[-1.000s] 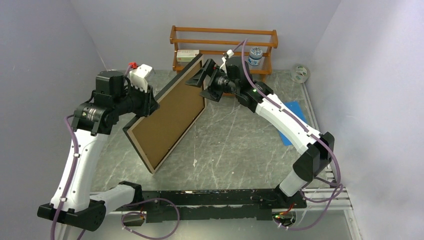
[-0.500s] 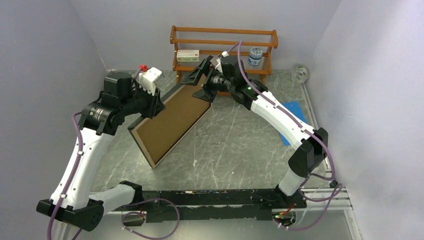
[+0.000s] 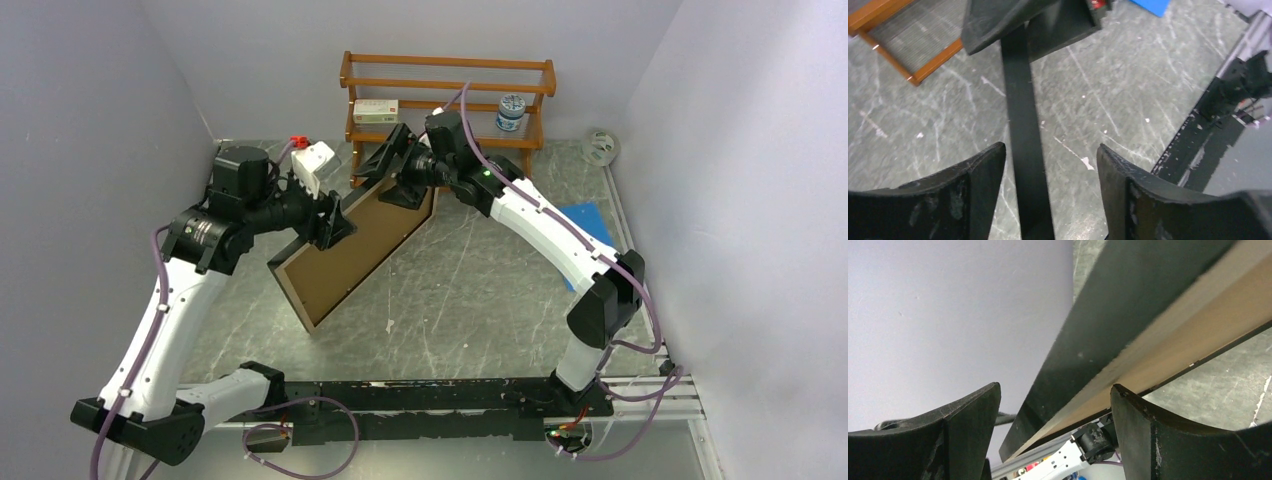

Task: Put the photo into the frame
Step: Turn over the photo frame at the center of the board.

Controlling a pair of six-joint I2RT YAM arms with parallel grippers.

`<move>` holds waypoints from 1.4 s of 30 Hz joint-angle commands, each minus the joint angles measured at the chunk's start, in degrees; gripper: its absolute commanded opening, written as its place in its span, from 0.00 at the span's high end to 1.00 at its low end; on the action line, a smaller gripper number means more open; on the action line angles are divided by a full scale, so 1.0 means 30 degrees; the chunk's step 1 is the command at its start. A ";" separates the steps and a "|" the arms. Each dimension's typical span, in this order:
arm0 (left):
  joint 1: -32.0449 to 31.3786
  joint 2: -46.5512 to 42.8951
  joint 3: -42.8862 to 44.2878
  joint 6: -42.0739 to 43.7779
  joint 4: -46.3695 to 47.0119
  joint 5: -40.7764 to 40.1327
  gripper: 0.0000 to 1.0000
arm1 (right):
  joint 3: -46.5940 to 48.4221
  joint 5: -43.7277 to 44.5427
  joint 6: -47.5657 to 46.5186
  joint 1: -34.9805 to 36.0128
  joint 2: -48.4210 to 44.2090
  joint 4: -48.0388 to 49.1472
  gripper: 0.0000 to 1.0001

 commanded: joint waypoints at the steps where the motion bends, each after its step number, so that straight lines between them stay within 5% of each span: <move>1: -0.0082 -0.0285 0.0522 -0.0106 0.0673 0.3461 0.25 | -0.0023 0.0692 -0.0065 -0.0061 -0.1361 -0.0753 0.17; 14: -0.0082 0.2422 -0.0368 -0.5074 0.3828 1.2290 0.23 | -0.3749 -0.0623 -0.0941 -0.1909 -0.4440 -0.1103 0.20; 23: -0.0072 0.3619 -0.4298 -1.4457 1.5430 1.4591 0.21 | -0.8285 -0.1761 -0.1954 -0.4054 -0.8075 -0.0116 0.44; 29: -0.0053 0.4734 -0.3544 -1.3112 1.1883 0.9885 0.21 | -1.0584 -0.2095 -0.3648 -0.4990 -0.9971 0.0104 0.42; 37: 0.0795 0.7844 -0.3079 -1.3782 0.5539 -0.0910 0.19 | -1.5919 -0.2471 -0.5929 -0.6626 -1.3216 0.4111 0.24; 42: 0.2213 0.9546 -0.3763 -1.3526 0.5272 -0.1876 0.17 | -1.8944 -0.3541 -0.5904 -0.7931 -1.3821 0.6419 0.20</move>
